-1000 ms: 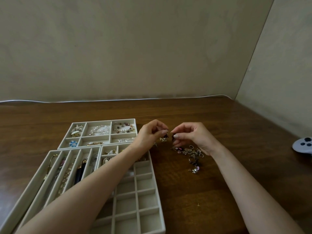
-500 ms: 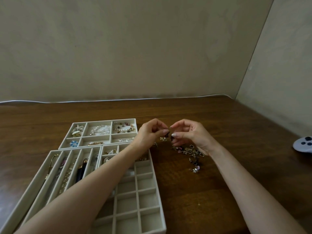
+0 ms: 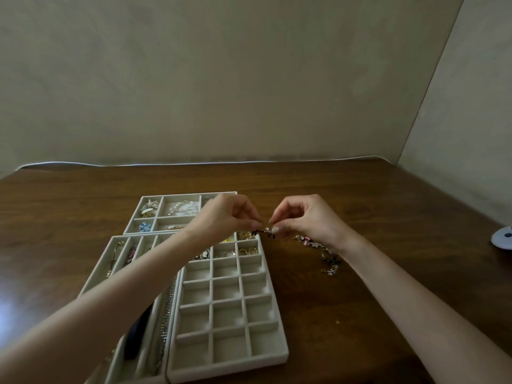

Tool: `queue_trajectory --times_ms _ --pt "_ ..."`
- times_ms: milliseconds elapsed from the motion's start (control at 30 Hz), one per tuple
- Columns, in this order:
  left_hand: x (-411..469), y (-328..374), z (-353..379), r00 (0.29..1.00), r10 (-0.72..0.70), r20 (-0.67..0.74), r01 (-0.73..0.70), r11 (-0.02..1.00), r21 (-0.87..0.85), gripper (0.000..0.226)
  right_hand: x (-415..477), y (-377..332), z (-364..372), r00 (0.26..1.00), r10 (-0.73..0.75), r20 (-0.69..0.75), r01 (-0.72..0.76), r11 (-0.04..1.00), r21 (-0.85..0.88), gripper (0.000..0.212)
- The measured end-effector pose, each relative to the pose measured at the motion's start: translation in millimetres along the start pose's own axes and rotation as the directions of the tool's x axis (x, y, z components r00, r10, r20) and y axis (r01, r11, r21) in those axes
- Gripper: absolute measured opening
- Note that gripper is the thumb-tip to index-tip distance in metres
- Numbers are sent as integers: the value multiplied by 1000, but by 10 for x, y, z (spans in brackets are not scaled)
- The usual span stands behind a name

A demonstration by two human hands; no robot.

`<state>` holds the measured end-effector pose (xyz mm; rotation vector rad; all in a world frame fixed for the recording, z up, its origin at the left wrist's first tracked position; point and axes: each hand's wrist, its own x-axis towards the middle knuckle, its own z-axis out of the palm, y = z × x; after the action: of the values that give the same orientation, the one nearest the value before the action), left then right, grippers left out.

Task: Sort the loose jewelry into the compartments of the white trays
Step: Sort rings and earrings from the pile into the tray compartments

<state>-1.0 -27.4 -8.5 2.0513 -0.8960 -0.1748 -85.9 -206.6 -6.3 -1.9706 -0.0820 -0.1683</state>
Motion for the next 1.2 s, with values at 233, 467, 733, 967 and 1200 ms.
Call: queue_trajectory --times_ms 233,467,733,967,1200 --pt "-311 -87 50 999 -25 37 23 999 41 13 -88 39 201 1000 4 8 -3 989 -145 11" --pt "-387 -90 106 999 -23 21 19 980 200 9 -144 1 270 999 27 25 -23 988 -151 9" --pt "-332 -54 39 998 -24 -53 34 981 191 8 -144 -36 249 999 34 29 -30 991 -134 11" --pt "-339 -43 25 986 -159 -50 150 977 -153 3 -168 0 248 998 26 51 -18 989 -145 6" --pt "-320 -26 38 969 -208 -134 167 949 -268 5 -150 42 271 1000 -22 9 22 999 -28 21"
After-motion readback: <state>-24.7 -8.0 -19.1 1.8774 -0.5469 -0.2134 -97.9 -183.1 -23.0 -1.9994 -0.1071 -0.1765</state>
